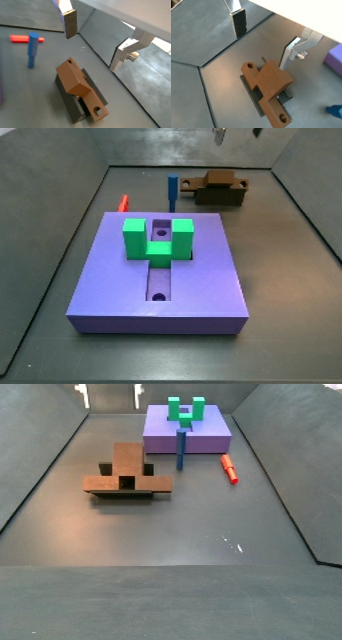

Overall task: Pick up the brown object. Move up. Place the brown object on the fixture. Regrasp the brown object. Move to above the board. Insert the brown object.
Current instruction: Regrasp the brown object.

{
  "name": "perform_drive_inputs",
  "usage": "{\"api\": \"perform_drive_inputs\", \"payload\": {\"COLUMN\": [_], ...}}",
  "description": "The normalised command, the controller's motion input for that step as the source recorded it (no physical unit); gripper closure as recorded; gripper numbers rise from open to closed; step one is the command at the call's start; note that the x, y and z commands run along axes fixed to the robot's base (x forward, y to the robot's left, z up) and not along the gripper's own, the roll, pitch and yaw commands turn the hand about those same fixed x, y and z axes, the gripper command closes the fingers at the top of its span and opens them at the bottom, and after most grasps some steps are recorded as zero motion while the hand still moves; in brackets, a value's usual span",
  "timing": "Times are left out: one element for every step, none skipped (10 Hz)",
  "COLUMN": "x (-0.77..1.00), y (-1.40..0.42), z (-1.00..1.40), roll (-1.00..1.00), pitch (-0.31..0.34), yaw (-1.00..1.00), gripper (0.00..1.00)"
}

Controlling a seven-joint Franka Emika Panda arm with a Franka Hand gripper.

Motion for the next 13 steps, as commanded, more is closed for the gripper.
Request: {"api": "perform_drive_inputs", "payload": {"x": [-0.13,-0.13,-0.09,-0.04,-0.01,0.0,0.0,0.0,0.0,0.0,0.0,0.0,0.0], "y": [0.0,0.0,-0.08,-0.17,-0.15,-0.23,-0.08,-0.03,0.0,0.0,0.0,0.0,0.0], "z": [-0.1,-0.1,-0.25,-0.29,-0.25,-0.24,-0.06,-0.03,-0.07,-0.06,0.0,0.0,-0.09], "roll": [0.38,0.39,0.53,0.58,0.65,0.61,0.35,0.23,0.19,0.14,0.01,0.01,0.1], "pitch": [0.594,0.597,0.509,0.386,0.354,0.297,0.094,0.029,0.0,0.0,0.0,0.0,0.0], "yaw": [-0.72,-0.72,-0.7,-0.66,-0.63,-0.49,-0.07,0.0,0.0,0.0,0.0,0.0,0.0], "gripper": [0.0,0.0,0.0,0.0,0.0,0.0,0.0,0.0,0.0,0.0,0.0,0.0,0.0]}}
